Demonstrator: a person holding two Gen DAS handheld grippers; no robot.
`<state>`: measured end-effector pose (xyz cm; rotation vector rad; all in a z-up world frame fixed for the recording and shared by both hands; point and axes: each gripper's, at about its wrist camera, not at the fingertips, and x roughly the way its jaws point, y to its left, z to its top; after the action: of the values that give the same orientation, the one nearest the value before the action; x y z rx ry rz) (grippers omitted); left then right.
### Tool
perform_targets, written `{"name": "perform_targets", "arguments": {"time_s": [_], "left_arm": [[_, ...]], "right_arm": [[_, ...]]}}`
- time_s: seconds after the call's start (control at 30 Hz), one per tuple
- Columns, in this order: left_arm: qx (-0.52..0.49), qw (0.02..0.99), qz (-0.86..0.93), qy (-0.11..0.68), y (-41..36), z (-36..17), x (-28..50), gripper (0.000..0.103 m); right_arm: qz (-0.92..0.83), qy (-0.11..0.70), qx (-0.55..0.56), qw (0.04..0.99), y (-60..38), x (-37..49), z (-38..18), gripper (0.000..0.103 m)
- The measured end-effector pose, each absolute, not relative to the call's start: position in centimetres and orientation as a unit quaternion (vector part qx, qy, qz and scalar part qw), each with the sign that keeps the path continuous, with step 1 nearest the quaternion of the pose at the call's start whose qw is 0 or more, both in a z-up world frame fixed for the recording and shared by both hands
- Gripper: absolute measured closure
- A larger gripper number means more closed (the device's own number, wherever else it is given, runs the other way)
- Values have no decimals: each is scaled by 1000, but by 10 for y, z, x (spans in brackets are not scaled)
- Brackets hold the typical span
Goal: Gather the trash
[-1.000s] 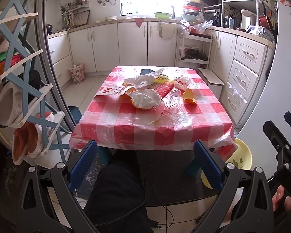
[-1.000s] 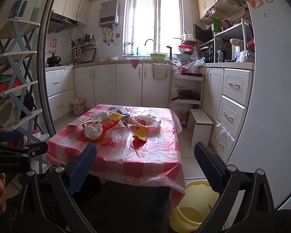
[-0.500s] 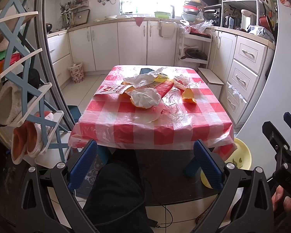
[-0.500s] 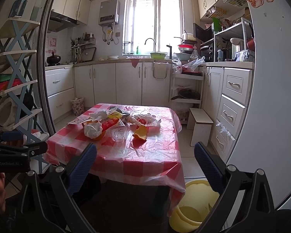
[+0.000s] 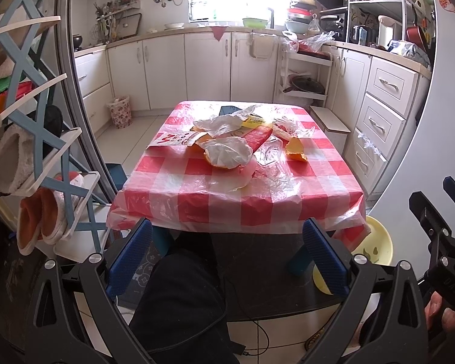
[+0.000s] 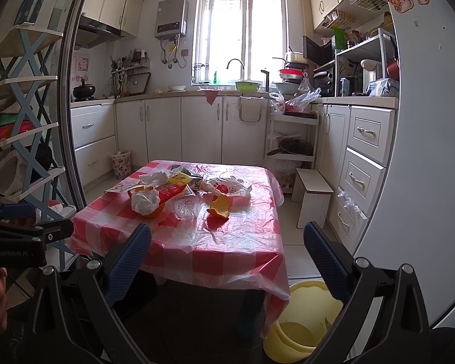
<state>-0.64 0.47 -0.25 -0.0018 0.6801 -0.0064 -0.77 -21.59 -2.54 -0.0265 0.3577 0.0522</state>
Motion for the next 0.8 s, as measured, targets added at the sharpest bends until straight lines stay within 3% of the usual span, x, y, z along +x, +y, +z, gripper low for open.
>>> {"name": "perform_targets", "arguments": {"time_s": [0.8], "left_arm": [[-2, 940, -2, 341, 7, -4, -6, 8]], "right_arm": [[30, 186, -20, 982, -213, -6, -29, 7]]}}
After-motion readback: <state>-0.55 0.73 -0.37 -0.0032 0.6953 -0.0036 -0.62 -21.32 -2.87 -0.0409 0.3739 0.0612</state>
